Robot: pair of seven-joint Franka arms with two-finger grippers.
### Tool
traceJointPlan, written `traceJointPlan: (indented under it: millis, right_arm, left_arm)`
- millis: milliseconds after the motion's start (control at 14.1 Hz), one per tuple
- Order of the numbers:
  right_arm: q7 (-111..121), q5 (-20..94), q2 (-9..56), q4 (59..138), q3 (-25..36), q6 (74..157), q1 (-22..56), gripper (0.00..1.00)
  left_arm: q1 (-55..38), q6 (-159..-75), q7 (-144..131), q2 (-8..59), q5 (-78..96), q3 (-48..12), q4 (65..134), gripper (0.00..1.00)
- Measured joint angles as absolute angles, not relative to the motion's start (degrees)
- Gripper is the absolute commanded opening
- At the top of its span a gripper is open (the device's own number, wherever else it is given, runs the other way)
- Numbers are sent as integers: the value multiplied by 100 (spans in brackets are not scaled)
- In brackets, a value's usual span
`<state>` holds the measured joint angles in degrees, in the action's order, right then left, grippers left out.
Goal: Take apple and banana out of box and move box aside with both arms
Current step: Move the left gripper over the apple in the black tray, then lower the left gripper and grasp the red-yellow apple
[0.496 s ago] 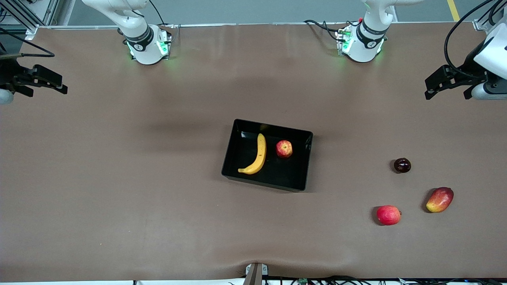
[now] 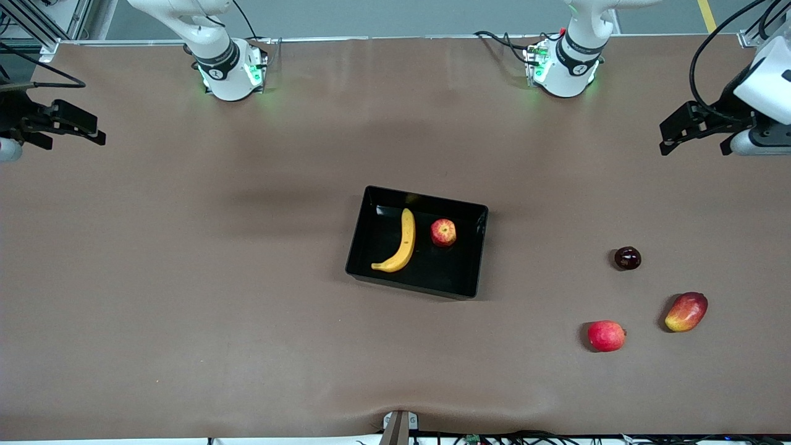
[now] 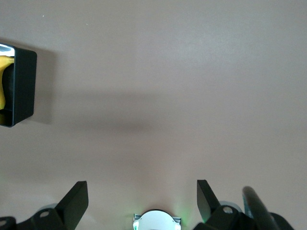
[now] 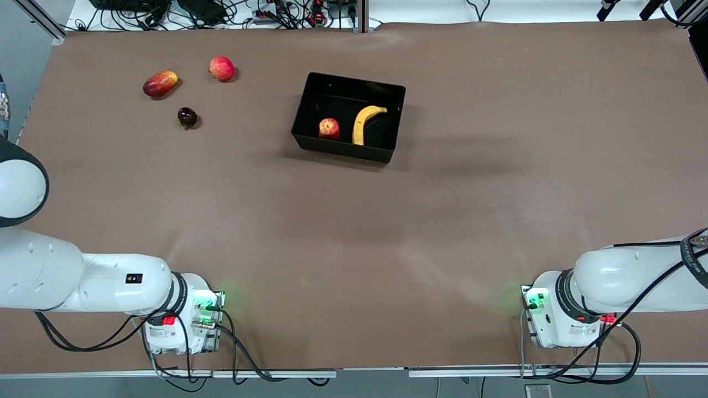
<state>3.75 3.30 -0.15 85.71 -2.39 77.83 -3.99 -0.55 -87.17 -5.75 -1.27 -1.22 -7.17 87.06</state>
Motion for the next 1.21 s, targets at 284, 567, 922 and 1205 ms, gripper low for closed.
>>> traceJointPlan:
  millis: [284, 567, 922, 1205]
  right_arm:
    - [375, 330, -17, 8567, -240, 7783, -400, 100]
    - [375, 330, -19, 8563, -239, 7783, -400, 100]
    - [375, 330, -19, 8559, -236, 7784, -400, 100]
    - [375, 330, -19, 8554, -237, 7788, -400, 100]
  left_arm:
    - [-257, -8744, -687, 255, -121, -1121, 8740, 100]
    - [-771, -9257, -1726, 899, -122, -1571, 8755, 100]
    - [-1813, -10250, -3247, 1909, -206, -1619, 8822, 100]
    - [-2392, -10951, -4358, 2803, -980, -1622, 8943, 100]
